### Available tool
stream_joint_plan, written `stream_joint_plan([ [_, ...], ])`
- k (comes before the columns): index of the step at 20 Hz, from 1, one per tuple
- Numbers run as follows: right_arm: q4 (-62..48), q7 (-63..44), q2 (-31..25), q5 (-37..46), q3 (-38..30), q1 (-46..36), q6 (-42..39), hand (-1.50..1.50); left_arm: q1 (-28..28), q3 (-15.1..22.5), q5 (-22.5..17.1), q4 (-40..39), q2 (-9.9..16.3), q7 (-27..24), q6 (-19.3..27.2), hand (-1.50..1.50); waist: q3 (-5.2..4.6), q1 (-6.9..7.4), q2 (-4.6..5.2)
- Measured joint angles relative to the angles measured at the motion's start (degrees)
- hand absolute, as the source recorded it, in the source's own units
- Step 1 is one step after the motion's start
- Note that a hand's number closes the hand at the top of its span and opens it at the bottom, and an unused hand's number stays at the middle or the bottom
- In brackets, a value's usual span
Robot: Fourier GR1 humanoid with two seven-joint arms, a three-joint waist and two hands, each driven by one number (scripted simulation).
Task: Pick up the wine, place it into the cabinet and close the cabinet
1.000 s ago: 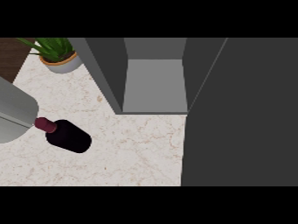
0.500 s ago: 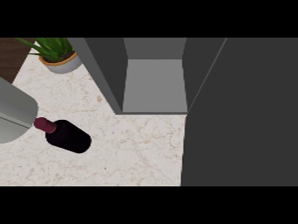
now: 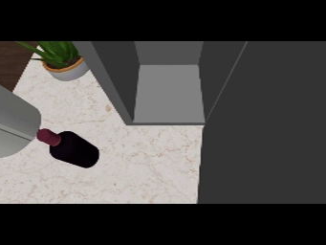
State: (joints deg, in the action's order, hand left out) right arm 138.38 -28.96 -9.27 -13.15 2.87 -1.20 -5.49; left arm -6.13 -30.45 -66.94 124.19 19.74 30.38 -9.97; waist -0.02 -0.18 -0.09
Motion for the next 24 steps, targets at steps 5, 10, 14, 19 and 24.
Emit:
stream_joint_plan([
  [5, 0.45, -0.55, -0.10, 0.23, 0.02, 0.63, -0.17, -1.50, 1.47, -2.36, 0.35, -6.45, 1.62, -0.05, -3.15, -1.50, -0.01, -0.17, -0.01],
  [10, 0.51, -1.14, -0.09, 0.35, -0.56, 0.01, -0.12, -1.50, 3.19, -2.26, 2.29, -12.62, 2.56, -0.06, -5.62, -1.50, 0.00, -0.27, 0.01],
  [14, 0.45, -2.08, -0.11, 0.48, -0.58, -1.43, 0.03, -1.50, 3.99, -0.80, 3.83, -16.61, 1.93, -0.16, -7.89, -1.50, 0.00, -0.22, 0.02],
  [19, 0.48, -1.17, 0.38, 0.73, -0.44, -0.19, -0.58, -1.50, 3.88, 0.57, 6.00, -21.11, 1.02, -0.81, -12.03, -1.50, 0.00, -0.21, 0.01],
  [24, 0.55, -2.37, -0.25, 0.56, -1.70, -1.40, -1.08, -1.50, 5.73, 2.23, 10.18, -27.97, -0.31, -3.51, -16.16, -1.50, -0.01, -0.40, 0.04],
])
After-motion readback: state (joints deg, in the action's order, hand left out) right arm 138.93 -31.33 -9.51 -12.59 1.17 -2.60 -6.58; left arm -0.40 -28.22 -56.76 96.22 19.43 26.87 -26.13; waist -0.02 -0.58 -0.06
